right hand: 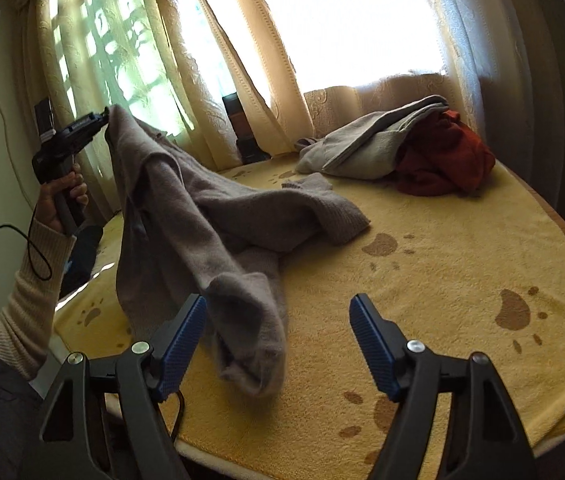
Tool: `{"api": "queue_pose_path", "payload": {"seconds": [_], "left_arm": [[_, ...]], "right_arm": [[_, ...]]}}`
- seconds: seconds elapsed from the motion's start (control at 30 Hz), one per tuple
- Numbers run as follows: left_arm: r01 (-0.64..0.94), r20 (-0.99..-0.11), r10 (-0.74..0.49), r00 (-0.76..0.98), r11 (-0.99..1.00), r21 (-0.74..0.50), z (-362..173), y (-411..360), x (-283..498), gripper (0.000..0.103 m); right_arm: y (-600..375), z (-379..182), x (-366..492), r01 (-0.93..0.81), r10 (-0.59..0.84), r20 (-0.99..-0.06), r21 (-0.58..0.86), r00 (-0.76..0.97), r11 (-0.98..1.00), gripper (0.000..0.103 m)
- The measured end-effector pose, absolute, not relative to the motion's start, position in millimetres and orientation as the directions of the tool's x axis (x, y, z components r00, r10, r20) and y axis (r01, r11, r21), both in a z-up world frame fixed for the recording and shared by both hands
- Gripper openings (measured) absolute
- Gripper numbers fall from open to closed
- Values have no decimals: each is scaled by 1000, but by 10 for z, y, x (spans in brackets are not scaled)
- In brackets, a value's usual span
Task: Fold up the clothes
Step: 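Lift the sweater high with both grippers and shake it out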
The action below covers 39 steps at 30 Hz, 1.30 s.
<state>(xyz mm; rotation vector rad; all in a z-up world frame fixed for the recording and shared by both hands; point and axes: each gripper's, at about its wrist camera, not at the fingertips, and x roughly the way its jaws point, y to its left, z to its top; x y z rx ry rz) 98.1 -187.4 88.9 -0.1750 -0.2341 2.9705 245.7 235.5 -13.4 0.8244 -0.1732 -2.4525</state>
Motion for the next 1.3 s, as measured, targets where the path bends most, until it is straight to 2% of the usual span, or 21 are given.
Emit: {"api": "queue_pose_path", "payload": {"seconds": [0.1, 0.17, 0.2, 0.23, 0.27, 0.33, 0.43, 0.53, 0.67, 0.8, 0.9, 1.1, 1.23, 1.3], "left_arm": [[-146, -102, 165, -981, -974, -173, 933, -1861, 1003, 10], [-144, -100, 163, -981, -973, -179, 964, -1863, 1035, 10], [-141, -100, 160, -982, -974, -180, 979, -1867, 1055, 10], [-137, -99, 156, -983, -974, -180, 996, -1872, 1077, 10], [-132, -97, 151, -984, -975, -178, 1021, -1882, 1106, 10], [-121, -87, 137, -987, -978, -170, 1094, -1902, 1178, 10], [-104, -40, 110, -993, -984, -144, 1305, -1906, 1345, 10], [-102, 31, 99, -995, -989, -107, 1582, -1878, 1572, 10], [-109, 124, 100, -987, -992, -62, 2010, -1825, 1895, 10], [-90, 191, 84, -978, -996, -26, 2394, -1797, 2197, 10], [-52, 236, 52, -970, -999, 5, 2599, -1763, 2405, 10], [5, 308, -11, -951, -1000, -19, 2803, -1838, 2775, 10], [8, 361, -24, -932, -999, -46, 2836, -1907, 3094, 10], [16, 385, -31, -923, -999, -42, 2815, -1914, 3285, 10]], "right_arm": [[2281, -331, 2386, 431, -524, -564, 302, -638, -850, 55], [2262, -466, 2258, 386, -511, -595, 336, -620, -859, 33], [2246, -531, 2191, 374, -519, -608, 359, -601, -855, 26], [2230, -597, 2123, 362, -527, -621, 383, -581, -850, 10], [2198, -603, 2111, 358, -509, -629, 361, -587, -861, 7], [2132, -608, 2094, 351, -468, -645, 312, -604, -883, 6], [2254, -187, 2124, 281, -317, -560, 153, -765, -948, 5], [2438, 499, 2167, 170, -156, -373, -3, -914, -985, 5], [2569, 1362, 2294, 28, -20, -83, -98, -996, -995, 5], [2638, 2022, 2482, -78, 61, 165, -103, -984, -992, 5], [2659, 2398, 2624, -113, 84, 285, -86, -955, -990, 5], [2586, 2850, 2997, -181, 117, 468, -93, -876, -979, 5], [2433, 2980, 3385, -279, 166, 611, -93, -774, -956, 5], [2401, 2990, 3580, -294, 170, 654, -83, -738, -952, 5]]}}
